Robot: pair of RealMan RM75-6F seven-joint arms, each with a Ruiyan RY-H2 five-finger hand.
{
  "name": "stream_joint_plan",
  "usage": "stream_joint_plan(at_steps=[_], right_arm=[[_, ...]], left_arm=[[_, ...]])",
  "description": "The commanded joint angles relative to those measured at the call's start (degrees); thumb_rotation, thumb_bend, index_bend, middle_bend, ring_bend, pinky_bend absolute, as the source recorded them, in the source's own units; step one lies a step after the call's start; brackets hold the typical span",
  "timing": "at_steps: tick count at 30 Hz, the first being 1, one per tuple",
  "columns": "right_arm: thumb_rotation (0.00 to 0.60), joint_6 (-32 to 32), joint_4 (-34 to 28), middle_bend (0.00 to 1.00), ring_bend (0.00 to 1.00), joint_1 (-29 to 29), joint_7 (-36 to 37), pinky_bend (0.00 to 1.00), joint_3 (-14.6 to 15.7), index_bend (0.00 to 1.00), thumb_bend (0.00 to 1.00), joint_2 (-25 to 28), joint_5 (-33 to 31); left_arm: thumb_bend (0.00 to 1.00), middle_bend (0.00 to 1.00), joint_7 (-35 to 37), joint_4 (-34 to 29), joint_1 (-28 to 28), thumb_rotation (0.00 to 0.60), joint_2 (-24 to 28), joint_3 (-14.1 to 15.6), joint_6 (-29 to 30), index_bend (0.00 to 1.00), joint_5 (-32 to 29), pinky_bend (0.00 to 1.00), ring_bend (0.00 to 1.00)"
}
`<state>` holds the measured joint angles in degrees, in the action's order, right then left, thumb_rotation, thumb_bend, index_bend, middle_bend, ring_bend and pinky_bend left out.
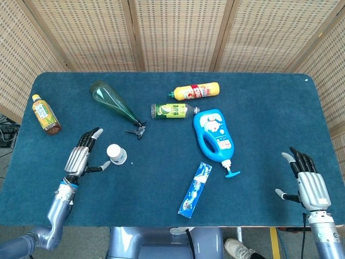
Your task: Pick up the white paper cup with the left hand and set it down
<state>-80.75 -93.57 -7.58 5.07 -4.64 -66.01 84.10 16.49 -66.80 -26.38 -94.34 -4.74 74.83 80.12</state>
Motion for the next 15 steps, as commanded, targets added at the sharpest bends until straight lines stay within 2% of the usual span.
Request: stream_joint_plan(at_steps=[1, 5, 8, 12, 15], right_arm=[[0.600, -0.04, 0.24, 0.00, 0.00, -0.05, -0.77, 0.00, -0.02, 0.00, 0.10, -0.12, -0.02], [0.600, -0.04, 0.22, 0.00, 0.00, -0.05, -2.37, 0.00, 0.20, 0.00, 0.10, -0.28, 0.08], [0.600, 0.03, -0.03, 0.00, 0.00, -0.06, -3.33, 0.00, 0.39, 0.00, 0.10, -0.29, 0.21], [0.600, -0.34, -0.35, 0.00, 0.00, -0.04, -4.74, 0.00, 0.54, 0.00, 0.10, -0.47, 0.68], [0.600, -0.38, -0.41, 0.00, 0.00, -0.05, -5.53, 0.00, 0.63, 0.00, 0.10, -0.77, 0.76]], left_arm=[[0.27, 0.00, -8.74, -6.63, 2.54, 0.511, 5.71, 0.37, 3.36, 0.00, 0.87, 0.00, 0.00], [0.28, 0.00, -25.79, -17.20, 6.52, 0.514, 12.71, 2.23, 7.44, 0.00, -0.40, 0.00, 0.00], [0.28, 0.00, -32.99, -22.64, 9.02, 0.514, 15.61, 3.44, 9.52, 0.00, -1.75, 0.00, 0.00], [0.28, 0.00, -38.77, -27.94, 13.00, 0.514, 18.71, 5.55, 12.71, 0.00, -3.55, 0.00, 0.00], [0.28, 0.00, -39.86, -29.15, 15.55, 0.514, 20.40, 7.18, 14.68, 0.00, -2.93, 0.00, 0.00]])
